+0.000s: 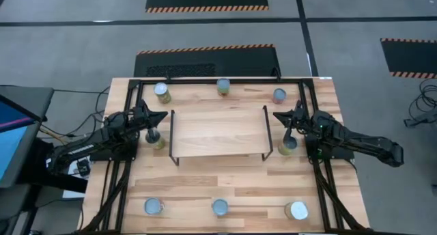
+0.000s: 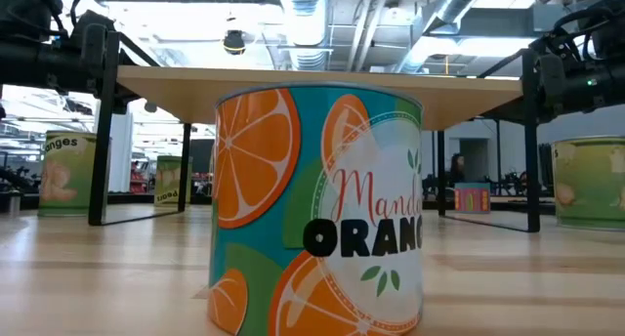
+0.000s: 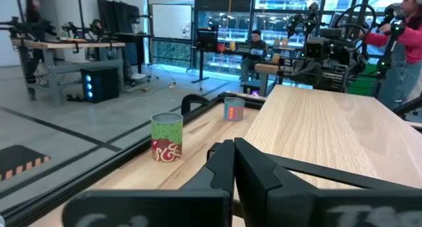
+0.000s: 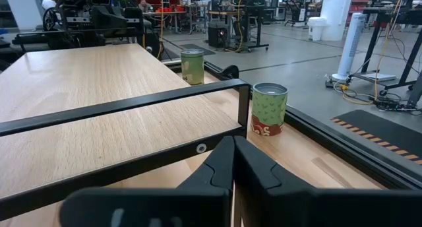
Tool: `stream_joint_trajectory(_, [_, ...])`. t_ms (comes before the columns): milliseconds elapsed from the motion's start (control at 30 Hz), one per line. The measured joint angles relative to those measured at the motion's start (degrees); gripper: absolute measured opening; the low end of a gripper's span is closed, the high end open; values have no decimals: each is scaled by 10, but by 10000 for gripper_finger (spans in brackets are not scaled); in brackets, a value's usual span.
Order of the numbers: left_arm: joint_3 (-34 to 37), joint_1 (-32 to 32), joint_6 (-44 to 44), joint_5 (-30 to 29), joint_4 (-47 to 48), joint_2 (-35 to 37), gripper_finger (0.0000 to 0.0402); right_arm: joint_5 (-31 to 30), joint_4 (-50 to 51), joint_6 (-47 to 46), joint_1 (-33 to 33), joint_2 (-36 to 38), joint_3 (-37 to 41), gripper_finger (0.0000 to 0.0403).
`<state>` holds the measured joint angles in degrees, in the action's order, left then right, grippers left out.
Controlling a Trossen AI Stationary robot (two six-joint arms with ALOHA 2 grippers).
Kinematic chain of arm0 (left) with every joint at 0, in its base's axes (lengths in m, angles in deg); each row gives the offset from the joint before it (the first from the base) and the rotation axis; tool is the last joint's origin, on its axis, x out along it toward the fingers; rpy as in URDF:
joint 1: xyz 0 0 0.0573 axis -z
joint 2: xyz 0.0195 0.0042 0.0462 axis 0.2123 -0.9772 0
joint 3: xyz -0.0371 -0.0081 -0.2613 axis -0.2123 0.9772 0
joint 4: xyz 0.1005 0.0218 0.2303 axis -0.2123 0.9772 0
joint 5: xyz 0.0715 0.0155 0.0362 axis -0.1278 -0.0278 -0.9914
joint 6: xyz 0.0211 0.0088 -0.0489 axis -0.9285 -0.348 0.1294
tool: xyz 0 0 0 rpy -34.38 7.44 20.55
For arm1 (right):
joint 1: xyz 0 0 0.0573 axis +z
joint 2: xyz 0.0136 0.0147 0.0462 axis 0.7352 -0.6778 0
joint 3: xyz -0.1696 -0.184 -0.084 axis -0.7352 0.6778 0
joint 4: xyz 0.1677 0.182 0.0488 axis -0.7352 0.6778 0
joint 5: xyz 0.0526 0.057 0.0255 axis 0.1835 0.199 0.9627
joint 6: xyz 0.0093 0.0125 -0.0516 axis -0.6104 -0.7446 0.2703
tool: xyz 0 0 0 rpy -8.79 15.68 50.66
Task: Pick and place cans onto a shelf
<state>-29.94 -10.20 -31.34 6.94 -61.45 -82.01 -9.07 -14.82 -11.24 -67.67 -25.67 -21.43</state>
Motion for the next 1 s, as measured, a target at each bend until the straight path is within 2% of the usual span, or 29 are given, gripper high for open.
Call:
stream_joint_trajectory(233, [0,0,-3,-2,-9,0,0,0,0,0,0,0,0,33])
stream_joint_trajectory(400, [0,0,-15,-3,-51,0,0,0,0,0,0,0,0,33])
stream_joint_trajectory(600, [0,0,10,0,-95,0,0,0,0,0,0,0,0,33])
stream_joint_trajectory(733, [-19,0,-18,1,-92,-1,0,0,0,0,0,0,0,33])
stream_joint_trajectory(1000, [-66,0,-15,57,-98,0,0,0,0,0,0,0,0,33])
